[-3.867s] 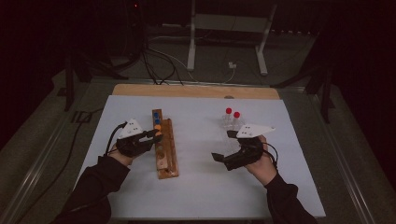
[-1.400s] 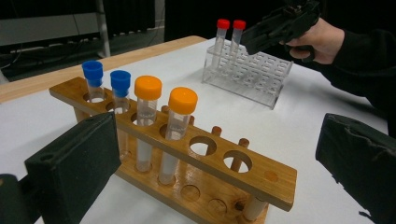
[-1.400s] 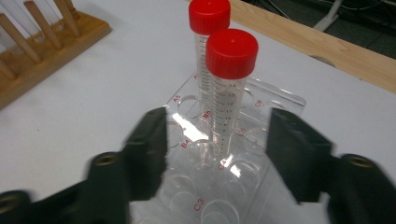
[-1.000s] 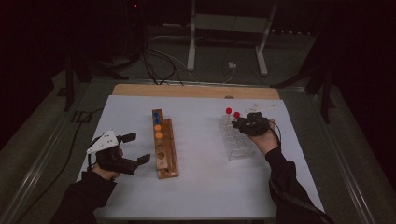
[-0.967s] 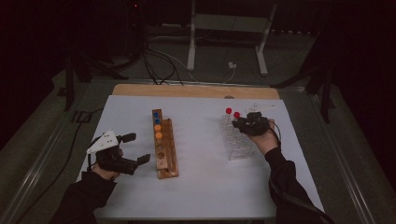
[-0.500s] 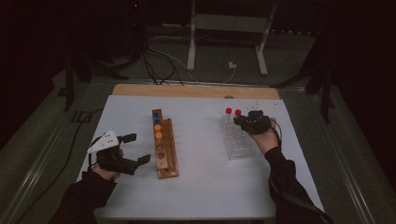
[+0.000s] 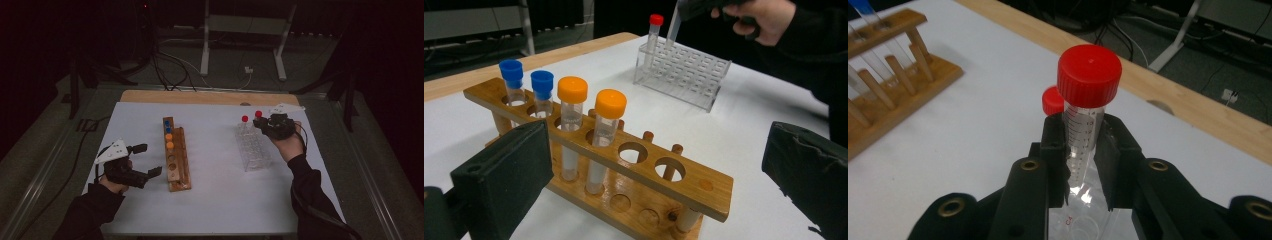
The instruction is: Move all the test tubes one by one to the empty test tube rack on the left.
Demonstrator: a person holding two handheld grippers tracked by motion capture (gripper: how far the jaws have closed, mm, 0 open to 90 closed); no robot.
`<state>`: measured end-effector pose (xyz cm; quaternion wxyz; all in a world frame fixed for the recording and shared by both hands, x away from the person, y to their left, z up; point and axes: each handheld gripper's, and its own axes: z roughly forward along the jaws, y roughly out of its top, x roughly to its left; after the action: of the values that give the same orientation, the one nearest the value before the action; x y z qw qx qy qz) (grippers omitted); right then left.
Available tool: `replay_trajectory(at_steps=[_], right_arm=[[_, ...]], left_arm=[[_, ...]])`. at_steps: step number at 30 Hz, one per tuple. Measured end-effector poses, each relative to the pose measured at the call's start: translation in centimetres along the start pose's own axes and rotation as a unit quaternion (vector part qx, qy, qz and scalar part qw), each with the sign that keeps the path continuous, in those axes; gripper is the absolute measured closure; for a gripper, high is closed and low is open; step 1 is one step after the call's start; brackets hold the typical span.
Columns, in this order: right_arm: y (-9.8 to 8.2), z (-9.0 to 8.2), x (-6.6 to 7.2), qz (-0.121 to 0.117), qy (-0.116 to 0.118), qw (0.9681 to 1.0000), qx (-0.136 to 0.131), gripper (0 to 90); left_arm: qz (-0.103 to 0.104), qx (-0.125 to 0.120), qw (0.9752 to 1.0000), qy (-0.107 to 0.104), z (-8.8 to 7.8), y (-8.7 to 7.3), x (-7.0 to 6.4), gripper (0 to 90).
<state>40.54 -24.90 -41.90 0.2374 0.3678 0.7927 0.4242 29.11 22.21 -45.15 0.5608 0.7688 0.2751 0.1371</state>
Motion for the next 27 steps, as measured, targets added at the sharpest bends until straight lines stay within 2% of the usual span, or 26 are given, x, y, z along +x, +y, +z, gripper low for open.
replay_trajectory(at_steps=[5, 9, 13, 15, 16, 21, 27], right_arm=[[0.7, -1.0, 0.1, -0.004, 0.007, 0.9999, -0.011, 75.7], [1.1, -1.5, 0.7, -0.018, 0.013, 0.9997, -0.010, 75.7], [1.4, -1.9, 1.4, -0.024, 0.025, 0.9993, -0.012, 75.7], [1.4, -2.1, 1.9, -0.029, 0.033, 0.9990, -0.013, 75.7], [1.4, -2.1, 2.1, -0.032, 0.037, 0.9987, -0.012, 75.7], [1.5, -2.3, 3.5, -0.048, 0.056, 0.9972, -0.010, 75.7], [1.5, -2.4, 5.2, -0.060, 0.079, 0.9951, -0.010, 75.7]], left_arm=[[-0.001, -0.003, 1.0000, -0.001, 0.0, 0.3, -0.1, 0.6], [0.002, 0.001, 0.9999, -0.013, 0.1, 0.6, -0.4, 0.5], [0.005, 0.005, 0.9999, -0.015, 0.4, 1.2, -0.8, 0.6], [0.005, 0.007, 0.9997, -0.025, 0.6, 1.4, -0.9, 0.6], [0.008, 0.010, 0.9997, -0.018, 0.7, 1.5, -1.0, 0.6], [0.005, 0.012, 0.9995, -0.028, 1.1, 2.1, -1.1, 0.6], [0.001, 0.017, 0.9995, -0.027, 1.6, 2.7, -1.3, 0.6]])
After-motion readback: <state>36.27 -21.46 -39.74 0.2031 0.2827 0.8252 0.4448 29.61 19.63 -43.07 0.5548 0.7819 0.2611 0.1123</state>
